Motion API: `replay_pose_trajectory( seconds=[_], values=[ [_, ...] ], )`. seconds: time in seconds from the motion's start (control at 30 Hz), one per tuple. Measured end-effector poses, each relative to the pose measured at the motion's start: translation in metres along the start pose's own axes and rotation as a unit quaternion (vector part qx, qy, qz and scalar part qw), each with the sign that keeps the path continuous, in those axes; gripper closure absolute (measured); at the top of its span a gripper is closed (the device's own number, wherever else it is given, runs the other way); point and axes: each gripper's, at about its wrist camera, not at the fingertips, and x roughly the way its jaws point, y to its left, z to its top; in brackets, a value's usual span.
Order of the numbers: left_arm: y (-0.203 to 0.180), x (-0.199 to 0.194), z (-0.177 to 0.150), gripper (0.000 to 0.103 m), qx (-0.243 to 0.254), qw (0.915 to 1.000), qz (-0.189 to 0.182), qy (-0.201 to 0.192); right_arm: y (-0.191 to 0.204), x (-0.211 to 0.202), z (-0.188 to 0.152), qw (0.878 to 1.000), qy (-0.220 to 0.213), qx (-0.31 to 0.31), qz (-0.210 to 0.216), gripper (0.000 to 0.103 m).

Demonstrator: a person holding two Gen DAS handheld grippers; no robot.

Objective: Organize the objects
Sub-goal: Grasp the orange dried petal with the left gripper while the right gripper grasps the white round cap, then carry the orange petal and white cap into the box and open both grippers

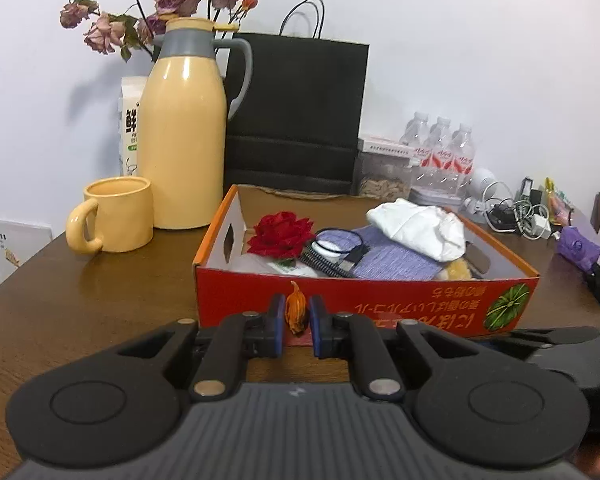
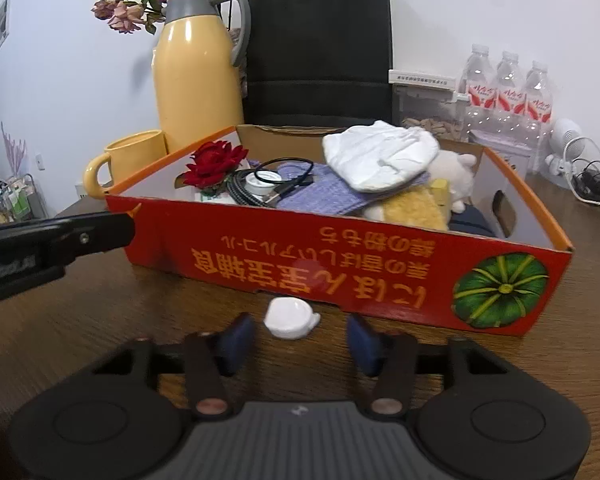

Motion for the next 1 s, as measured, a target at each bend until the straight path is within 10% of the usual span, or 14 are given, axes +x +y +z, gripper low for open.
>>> replay_pose_trajectory(
  seconds=[0.13,1.0],
  values=[
    [0.0,-0.001,-0.001,0.09,-0.001,1.0,-0.005,0.003,0.006,0.007,0.002,1.0,0.005,-0.002,-0.001,0.078],
    [-0.016,-0.002,0.055,0.089,0.002,0.9987,-0.013,-0.049,-0.007,-0.066,0.044,0.989,-0.147,-0.026,0.007,0.078]
  ],
)
